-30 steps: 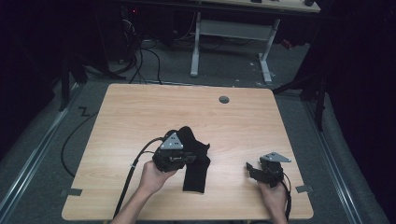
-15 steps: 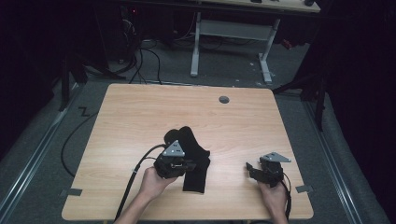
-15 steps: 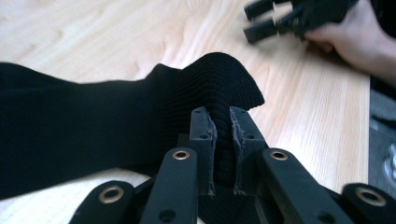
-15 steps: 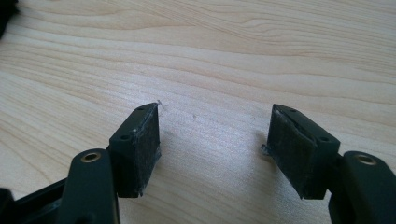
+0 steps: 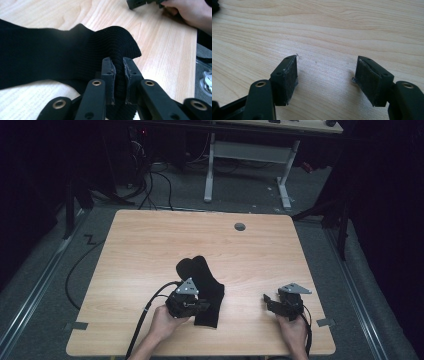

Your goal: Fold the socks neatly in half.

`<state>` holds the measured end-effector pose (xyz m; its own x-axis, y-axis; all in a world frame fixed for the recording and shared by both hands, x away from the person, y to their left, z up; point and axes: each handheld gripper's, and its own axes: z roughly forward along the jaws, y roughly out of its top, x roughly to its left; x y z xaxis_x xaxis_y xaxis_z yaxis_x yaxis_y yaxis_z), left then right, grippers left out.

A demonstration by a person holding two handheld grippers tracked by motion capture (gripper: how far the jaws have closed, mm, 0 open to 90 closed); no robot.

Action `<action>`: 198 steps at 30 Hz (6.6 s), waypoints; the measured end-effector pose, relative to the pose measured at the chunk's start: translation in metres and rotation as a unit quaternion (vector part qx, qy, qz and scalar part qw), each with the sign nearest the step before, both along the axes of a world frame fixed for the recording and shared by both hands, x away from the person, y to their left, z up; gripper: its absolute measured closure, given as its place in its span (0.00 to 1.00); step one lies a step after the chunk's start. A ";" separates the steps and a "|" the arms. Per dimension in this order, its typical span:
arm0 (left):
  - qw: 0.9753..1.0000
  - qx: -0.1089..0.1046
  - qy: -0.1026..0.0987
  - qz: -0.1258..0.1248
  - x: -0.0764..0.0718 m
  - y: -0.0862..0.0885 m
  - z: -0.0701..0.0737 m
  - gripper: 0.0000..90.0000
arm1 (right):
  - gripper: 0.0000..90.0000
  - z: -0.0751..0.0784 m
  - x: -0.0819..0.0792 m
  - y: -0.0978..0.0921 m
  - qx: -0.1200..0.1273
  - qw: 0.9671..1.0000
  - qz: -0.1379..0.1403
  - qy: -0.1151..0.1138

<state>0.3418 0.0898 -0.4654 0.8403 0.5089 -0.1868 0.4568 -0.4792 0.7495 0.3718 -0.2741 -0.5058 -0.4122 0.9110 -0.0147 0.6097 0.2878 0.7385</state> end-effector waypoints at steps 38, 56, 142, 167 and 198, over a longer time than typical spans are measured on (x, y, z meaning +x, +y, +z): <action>0.999 0.001 0.031 -0.005 -0.002 0.006 -0.018 0.88 | 0.64 0.008 -0.034 0.095 0.025 0.984 0.175 0.003; 0.999 0.003 0.051 0.005 -0.006 0.012 -0.022 0.70 | 0.66 0.005 -0.032 0.119 0.021 0.979 0.201 0.005; 0.995 -0.001 -0.052 0.090 -0.020 0.002 -0.031 0.78 | 0.54 0.004 -0.010 0.146 0.001 0.980 0.196 0.019; 0.991 0.075 -0.104 0.049 -0.027 0.004 -0.020 0.92 | 0.51 0.002 -0.018 0.147 -0.004 0.984 0.179 0.012; 0.992 0.000 -0.015 0.122 -0.006 0.009 -0.029 0.55 | 0.74 0.028 -0.025 0.142 0.020 0.977 0.212 -0.008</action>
<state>0.3357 0.0989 -0.4940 0.6966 0.6986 -0.1633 0.5370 -0.3567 0.7645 0.3471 -0.1325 -0.4776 -0.7525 0.6586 0.0089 0.4307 0.4819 0.7630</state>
